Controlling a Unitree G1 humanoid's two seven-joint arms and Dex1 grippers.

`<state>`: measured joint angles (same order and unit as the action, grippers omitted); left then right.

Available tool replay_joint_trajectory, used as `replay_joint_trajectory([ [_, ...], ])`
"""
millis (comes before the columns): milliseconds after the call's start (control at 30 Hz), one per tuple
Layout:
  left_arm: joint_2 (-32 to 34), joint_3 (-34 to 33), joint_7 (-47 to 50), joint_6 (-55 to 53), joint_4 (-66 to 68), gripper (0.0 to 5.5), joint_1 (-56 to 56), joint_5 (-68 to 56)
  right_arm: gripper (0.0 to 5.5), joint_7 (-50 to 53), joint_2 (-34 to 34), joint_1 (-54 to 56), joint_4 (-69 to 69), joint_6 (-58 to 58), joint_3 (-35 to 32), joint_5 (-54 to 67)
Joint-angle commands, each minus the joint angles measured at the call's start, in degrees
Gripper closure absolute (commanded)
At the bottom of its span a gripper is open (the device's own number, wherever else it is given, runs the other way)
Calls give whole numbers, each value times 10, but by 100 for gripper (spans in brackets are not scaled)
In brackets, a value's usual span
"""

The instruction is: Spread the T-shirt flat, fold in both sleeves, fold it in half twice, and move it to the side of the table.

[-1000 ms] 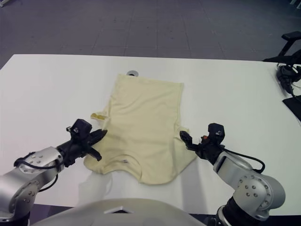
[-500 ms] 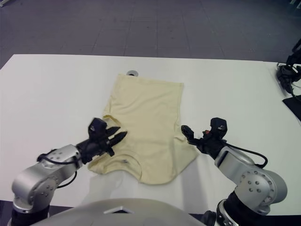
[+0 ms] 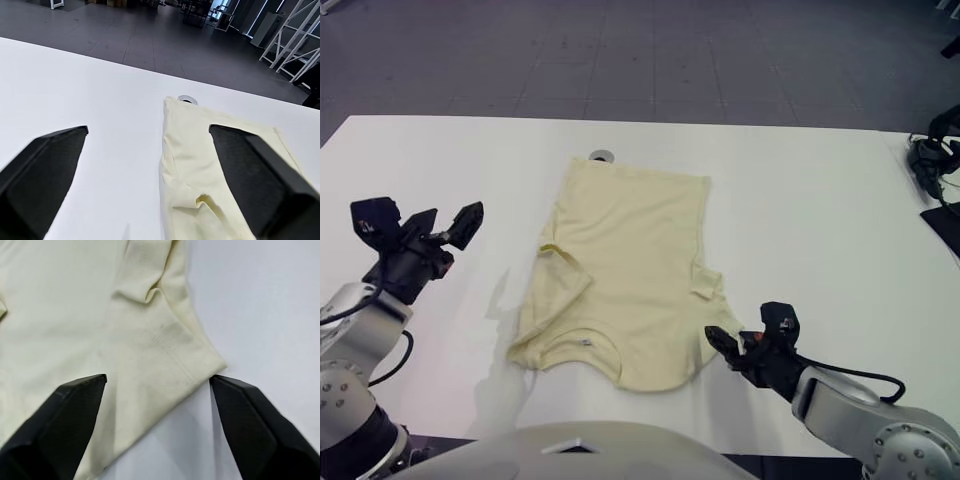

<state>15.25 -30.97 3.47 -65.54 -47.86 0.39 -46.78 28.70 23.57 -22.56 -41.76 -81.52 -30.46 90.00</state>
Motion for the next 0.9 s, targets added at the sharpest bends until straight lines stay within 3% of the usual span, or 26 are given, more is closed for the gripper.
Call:
replay_joint_trajectory([
  [33,17,7,7,-6,17,28,-12,-3,236,89,53,-26,29,86,69,71],
  [333,23,24,11,-1,26,10,-4,-2,399,149,143,-39,30,235,167,122],
  [633,23,18,16,2,27,10,9,0,543,151,205,-23,43,303,181,98],
  [900,19,22,23,7,21,10,24,-1,548,143,271,50,-18,324,220,131],
])
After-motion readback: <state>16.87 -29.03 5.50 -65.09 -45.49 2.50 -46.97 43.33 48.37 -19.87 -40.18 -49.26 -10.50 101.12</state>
